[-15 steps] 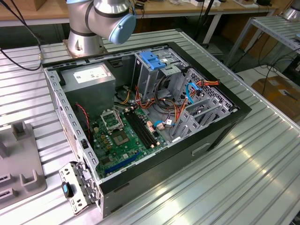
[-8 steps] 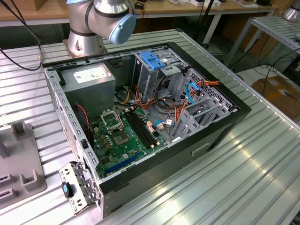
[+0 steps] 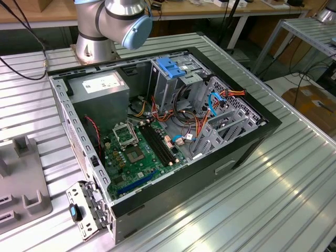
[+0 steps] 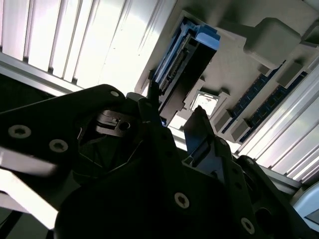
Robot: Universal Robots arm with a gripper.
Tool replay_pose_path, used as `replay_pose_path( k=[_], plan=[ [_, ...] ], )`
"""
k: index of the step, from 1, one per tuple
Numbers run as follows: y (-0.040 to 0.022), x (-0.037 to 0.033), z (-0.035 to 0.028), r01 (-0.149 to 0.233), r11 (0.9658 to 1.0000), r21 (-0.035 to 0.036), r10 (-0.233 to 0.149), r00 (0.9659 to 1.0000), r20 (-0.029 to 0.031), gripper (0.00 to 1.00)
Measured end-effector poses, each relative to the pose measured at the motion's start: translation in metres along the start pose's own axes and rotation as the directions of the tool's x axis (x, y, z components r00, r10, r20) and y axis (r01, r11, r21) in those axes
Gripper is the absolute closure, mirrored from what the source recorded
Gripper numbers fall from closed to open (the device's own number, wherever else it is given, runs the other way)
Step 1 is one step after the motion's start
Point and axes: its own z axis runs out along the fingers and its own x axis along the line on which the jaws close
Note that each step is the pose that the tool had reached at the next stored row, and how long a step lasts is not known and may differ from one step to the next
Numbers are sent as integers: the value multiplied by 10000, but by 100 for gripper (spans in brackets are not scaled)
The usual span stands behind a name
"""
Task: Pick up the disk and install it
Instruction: 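Pick up the disk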
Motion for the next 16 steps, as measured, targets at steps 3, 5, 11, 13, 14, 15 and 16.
replay_pose_path(
  k=[3, 5, 11, 13, 14, 15, 16],
  plan=[
    [0, 1, 41, 0, 10000, 0, 0, 10000, 0, 52],
    [1, 1, 59, 0, 10000, 0, 0, 10000, 0, 52],
    [3, -21, 94, 1, 10000, 0, -1, 10000, 2, 52],
    [4, -20, 150, 1, 10000, 0, -1, 10000, 2, 52],
    [4, -20, 171, 0, 10000, 0, 0, 10000, 2, 52],
    [5, -19, 195, 0, 10000, -1, 0, 10000, 1, 52],
    [5, -19, 214, 0, 10000, 1, 0, 10000, 3, 52]
  ],
)
